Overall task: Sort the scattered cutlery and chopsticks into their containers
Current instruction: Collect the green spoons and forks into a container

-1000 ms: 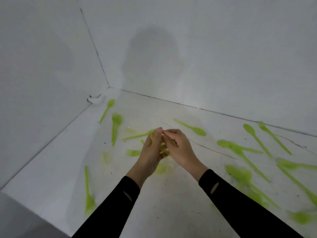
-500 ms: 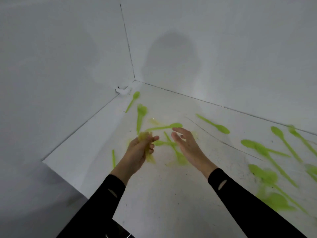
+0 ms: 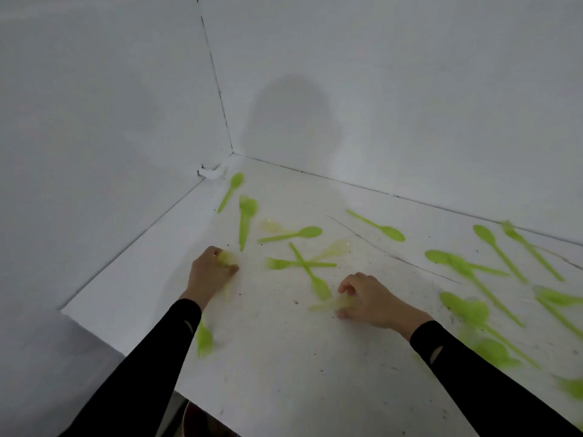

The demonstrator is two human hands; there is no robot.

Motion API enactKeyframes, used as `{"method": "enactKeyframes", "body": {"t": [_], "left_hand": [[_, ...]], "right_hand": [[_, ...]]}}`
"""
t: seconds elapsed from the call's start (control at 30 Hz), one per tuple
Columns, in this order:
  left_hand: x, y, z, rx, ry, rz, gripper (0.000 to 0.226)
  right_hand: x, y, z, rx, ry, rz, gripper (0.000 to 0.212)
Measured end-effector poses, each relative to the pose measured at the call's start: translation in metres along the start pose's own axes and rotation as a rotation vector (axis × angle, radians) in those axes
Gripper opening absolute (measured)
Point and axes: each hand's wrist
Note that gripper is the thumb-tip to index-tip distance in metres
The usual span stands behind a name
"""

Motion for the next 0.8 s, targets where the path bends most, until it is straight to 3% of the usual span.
{"method": "enactKeyframes", "body": {"t": [0.13,0.2,0.27,0.33,0.4,0.47,0.63,0.8], "left_hand": [[0.008,-0.011,0.000,0.154,-0.073,0.036,0.031],[0.008,-0.022,-0.001,0.203,-0.108,-0.083,0.017],[0.007,-0.035,-0.001,0.187,-0.060,-0.238,0.022],[0.008,-0.051,0.004,0.200,-0.048,-0.282,0.024],[0.013,-0.067,0.014,0.220,-0.098,-0.240,0.012],[0.022,-0.080,0.026,0.225,-0.141,-0.219,0.020],[0.055,-0.087,0.060,0.255,-0.091,-0.079,0.022],[0.070,-0.090,0.074,0.174,-0.039,-0.014,0.046]], "right_hand": [[-0.011,-0.012,-0.004,-0.016,0.077,0.047,0.026],[-0.020,-0.013,-0.005,-0.040,0.031,0.074,0.012],[-0.031,-0.013,-0.002,-0.043,-0.005,0.157,0.008],[-0.044,-0.012,0.009,-0.061,-0.059,0.181,0.013],[-0.051,-0.010,0.027,-0.117,-0.154,0.133,0.023],[-0.051,-0.009,0.048,-0.146,-0.218,0.090,0.032],[-0.046,-0.008,0.087,-0.159,-0.250,-0.059,0.058],[-0.042,-0.017,0.106,-0.095,-0.150,-0.194,0.039]]}}
Point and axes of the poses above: each hand's wrist, its own z-axis towards the middle knuckle, its own x-axis out of the palm, y = z × x, and after that the axes turned 6 degrees about -y, right-handed
